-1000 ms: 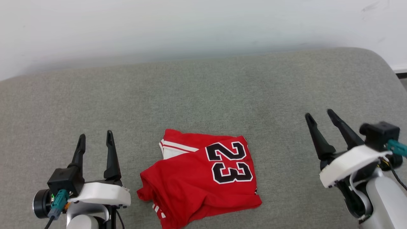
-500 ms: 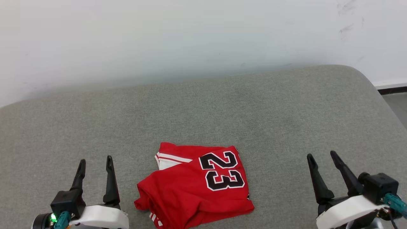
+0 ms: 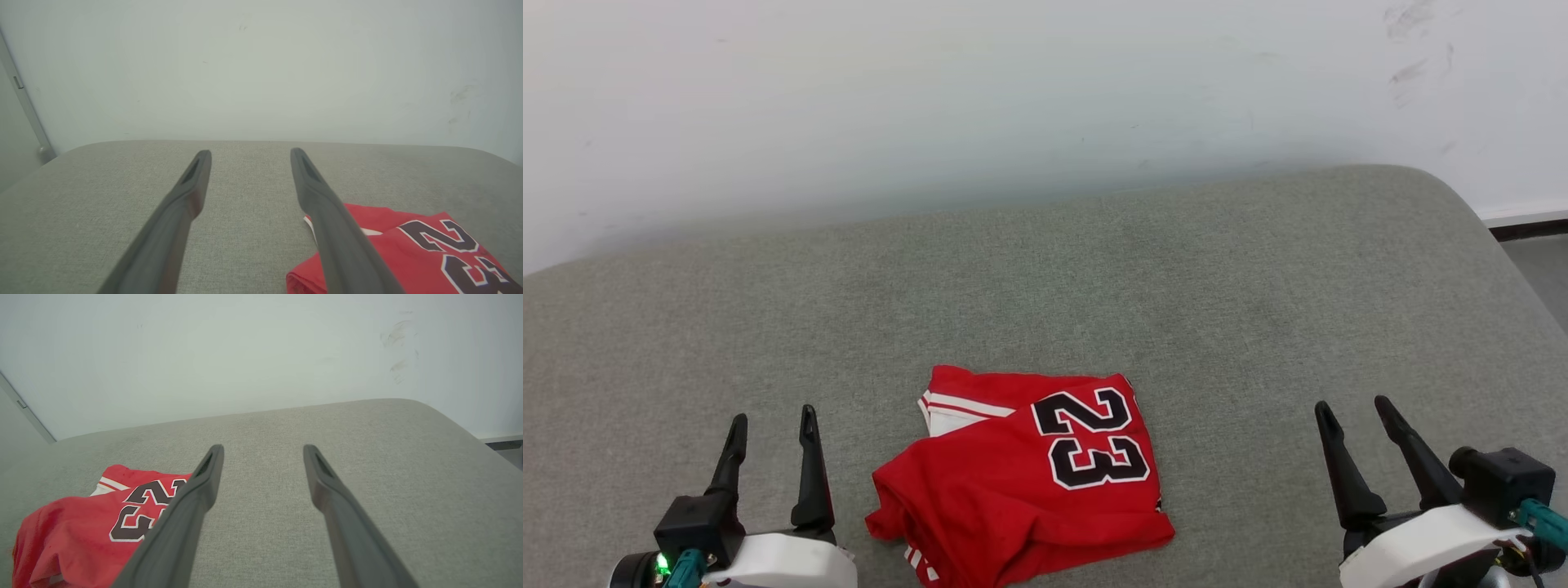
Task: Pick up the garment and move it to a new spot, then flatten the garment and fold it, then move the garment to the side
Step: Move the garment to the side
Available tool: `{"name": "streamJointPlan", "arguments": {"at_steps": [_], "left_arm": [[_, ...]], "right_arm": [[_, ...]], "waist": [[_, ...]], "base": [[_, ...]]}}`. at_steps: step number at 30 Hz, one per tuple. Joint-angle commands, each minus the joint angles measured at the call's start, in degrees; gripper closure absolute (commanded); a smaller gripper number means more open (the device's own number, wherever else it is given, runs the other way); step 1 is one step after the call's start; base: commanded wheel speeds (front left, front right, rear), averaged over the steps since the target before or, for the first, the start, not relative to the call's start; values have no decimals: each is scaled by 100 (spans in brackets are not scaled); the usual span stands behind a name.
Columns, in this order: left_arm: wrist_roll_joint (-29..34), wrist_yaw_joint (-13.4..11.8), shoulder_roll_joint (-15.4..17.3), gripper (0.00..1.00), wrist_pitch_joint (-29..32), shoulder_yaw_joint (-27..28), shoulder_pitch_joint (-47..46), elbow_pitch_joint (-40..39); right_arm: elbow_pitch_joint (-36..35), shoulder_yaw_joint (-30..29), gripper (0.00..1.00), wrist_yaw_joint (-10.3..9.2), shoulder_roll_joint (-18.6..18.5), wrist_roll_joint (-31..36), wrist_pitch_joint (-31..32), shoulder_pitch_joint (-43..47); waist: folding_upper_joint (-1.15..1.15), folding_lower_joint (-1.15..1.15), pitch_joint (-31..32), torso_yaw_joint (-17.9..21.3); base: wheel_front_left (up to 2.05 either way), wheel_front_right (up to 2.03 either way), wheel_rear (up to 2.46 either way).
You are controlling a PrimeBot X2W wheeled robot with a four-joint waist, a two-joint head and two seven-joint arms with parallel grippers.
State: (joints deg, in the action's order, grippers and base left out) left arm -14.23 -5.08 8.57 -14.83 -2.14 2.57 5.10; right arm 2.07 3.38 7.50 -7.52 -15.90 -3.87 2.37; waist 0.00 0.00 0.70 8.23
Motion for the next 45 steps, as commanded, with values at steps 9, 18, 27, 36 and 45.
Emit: {"name": "streamJointPlan", "arguments": {"at_steps": [9, 18, 27, 36, 45], "left_arm": [[-59, 8, -52, 0, -41, 79, -334, -273], [71, 81, -178, 0, -41, 133, -687, -460], [215, 204, -254, 0, -42, 67, -1003, -424], [306, 282, -288, 0, -42, 109, -1119, -364], [352, 317, -337, 0, -43, 181, -1088, -233]], "right_arm": [[566, -370, 0, -2, -545, -1677, 1324, -477], [1507, -27, 0, -2, -978, -3561, 3665, -1222], [2077, 432, 0, -2, -590, -4723, 4545, -2012], [2615, 1015, 57, -6, -330, -5408, 4949, -2236], [2190, 1355, 100, -3, -675, -5318, 4394, -2462]], "waist": [[0, 0, -397, -289], [0, 0, -866, -750], [0, 0, -1315, -1070], [0, 0, -1480, -1183], [0, 0, -1295, -1036]], "base": [[0, 0, 0], [0, 0, 0], [0, 0, 0], [0, 0, 0], [0, 0, 0]]}}
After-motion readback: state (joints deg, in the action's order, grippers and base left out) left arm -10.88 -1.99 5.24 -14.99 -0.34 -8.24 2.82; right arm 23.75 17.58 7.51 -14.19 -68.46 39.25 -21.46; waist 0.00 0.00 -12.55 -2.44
